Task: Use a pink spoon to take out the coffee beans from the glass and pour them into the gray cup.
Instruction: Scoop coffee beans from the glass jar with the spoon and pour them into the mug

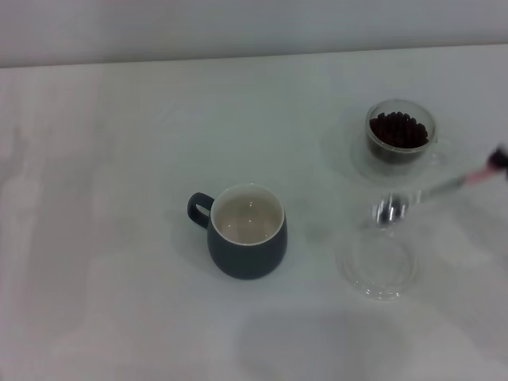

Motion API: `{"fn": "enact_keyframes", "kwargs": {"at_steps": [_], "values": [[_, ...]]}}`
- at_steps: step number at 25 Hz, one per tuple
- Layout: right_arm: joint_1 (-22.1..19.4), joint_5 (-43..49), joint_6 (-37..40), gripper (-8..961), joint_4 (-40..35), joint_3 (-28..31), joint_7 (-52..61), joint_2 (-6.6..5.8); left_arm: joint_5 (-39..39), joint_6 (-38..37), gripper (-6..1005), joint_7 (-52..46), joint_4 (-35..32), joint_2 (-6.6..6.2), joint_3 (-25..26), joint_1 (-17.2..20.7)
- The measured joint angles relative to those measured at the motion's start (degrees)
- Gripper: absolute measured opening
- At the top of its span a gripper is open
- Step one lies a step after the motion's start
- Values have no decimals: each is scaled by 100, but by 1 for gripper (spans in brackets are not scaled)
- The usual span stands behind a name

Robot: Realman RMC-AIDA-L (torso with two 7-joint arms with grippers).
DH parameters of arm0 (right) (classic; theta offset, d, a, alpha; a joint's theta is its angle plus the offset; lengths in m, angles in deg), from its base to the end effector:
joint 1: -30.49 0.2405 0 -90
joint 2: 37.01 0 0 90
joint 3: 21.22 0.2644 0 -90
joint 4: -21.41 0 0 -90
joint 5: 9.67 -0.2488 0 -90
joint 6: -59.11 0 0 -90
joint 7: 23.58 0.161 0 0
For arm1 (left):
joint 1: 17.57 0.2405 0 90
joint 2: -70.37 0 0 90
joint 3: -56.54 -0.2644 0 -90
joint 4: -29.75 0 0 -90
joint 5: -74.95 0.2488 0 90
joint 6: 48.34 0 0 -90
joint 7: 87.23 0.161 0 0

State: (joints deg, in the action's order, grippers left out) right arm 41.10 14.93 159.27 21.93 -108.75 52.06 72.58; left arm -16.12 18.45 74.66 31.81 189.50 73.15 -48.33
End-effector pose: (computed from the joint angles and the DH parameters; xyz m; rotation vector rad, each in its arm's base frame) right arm 0.4038 0.2230 0.0212 -1.7589 1.2808 1.4448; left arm -0.3733 0.3900 -0.0103 -1.4278 -0.6823 -0.7730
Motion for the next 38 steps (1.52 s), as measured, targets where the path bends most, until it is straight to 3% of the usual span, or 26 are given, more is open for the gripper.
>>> {"fn": "enact_keyframes", "kwargs": {"at_steps": [5, 12, 16, 20, 27, 38], "values": [[290, -146, 51, 152, -810, 493, -54, -155, 6, 0, 804, 0, -6, -4, 0, -4], [858, -91, -264, 152, -1203, 753, -354, -532, 11, 3, 805, 0, 16, -1, -9, 0], [1129, 29, -771, 152, -1290, 740, -722, -737, 10, 3, 804, 0, 20, 3, -25, 31], [1304, 683, -1810, 152, -1597, 758, -718, -954, 10, 2, 804, 0, 23, 5, -26, 34], [1334, 1534, -2689, 152, -1887, 770, -610, -981, 9, 0, 804, 0, 23, 5, -27, 31], [1102, 1716, -2810, 152, -1892, 912, -798, -809, 9, 0, 805, 0, 64, 13, -27, 37]]}}
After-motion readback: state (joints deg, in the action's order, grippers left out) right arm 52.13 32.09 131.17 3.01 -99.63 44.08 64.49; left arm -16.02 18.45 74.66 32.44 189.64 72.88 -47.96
